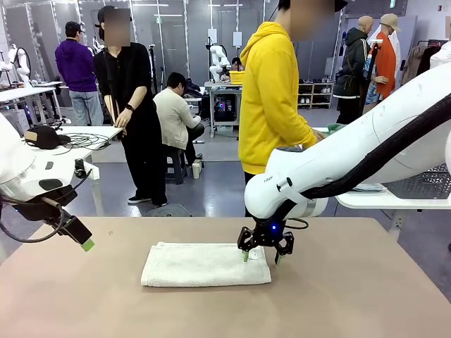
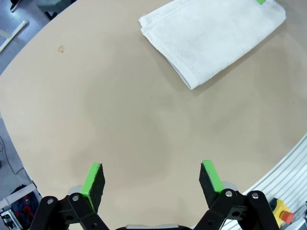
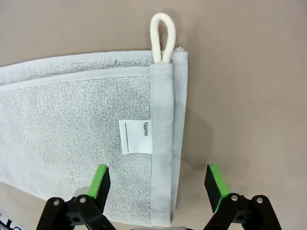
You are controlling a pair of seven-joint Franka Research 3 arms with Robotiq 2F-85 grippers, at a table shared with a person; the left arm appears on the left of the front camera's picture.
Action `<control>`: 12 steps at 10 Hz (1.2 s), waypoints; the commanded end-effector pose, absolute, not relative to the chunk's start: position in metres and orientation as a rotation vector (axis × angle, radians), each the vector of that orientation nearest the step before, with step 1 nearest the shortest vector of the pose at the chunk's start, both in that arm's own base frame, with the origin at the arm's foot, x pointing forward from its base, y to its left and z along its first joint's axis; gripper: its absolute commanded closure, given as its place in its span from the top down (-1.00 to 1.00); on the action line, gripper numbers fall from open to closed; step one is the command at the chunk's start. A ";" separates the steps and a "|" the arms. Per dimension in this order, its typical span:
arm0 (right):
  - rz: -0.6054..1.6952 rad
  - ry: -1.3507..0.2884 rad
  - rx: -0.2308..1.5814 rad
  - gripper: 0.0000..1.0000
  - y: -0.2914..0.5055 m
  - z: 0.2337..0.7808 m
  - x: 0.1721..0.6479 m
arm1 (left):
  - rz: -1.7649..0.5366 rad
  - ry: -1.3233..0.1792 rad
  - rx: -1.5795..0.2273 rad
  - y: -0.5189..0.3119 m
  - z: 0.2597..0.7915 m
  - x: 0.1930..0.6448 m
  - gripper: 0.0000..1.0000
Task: Fold the towels and place them in the basket.
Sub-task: When a person lays out a Towel with hook on the table, fold it in half twice.
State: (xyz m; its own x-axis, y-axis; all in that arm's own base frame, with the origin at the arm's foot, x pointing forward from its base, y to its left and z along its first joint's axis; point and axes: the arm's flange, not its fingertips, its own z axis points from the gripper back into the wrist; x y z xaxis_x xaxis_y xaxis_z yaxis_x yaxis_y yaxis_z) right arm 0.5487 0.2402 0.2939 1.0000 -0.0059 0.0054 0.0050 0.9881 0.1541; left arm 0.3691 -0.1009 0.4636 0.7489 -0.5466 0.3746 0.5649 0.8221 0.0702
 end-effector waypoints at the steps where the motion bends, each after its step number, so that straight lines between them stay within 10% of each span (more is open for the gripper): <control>1: -0.051 -0.006 0.122 0.82 0.249 0.289 0.553 | -0.602 -0.395 -0.039 -0.102 0.464 0.370 1.00; 2: -0.047 -0.005 0.115 0.45 0.251 0.290 0.554 | -0.602 -0.395 -0.039 -0.102 0.464 0.370 1.00; 3: -0.047 -0.006 0.114 -0.37 0.253 0.290 0.554 | -0.602 -0.395 -0.039 -0.102 0.464 0.370 1.00; 5: -0.051 -0.009 0.104 -1.00 0.254 0.292 0.555 | -0.602 -0.395 -0.039 -0.102 0.464 0.370 1.00; 12: -0.054 -0.013 0.105 -1.00 0.258 0.295 0.557 | -0.602 -0.395 -0.039 -0.102 0.464 0.370 1.00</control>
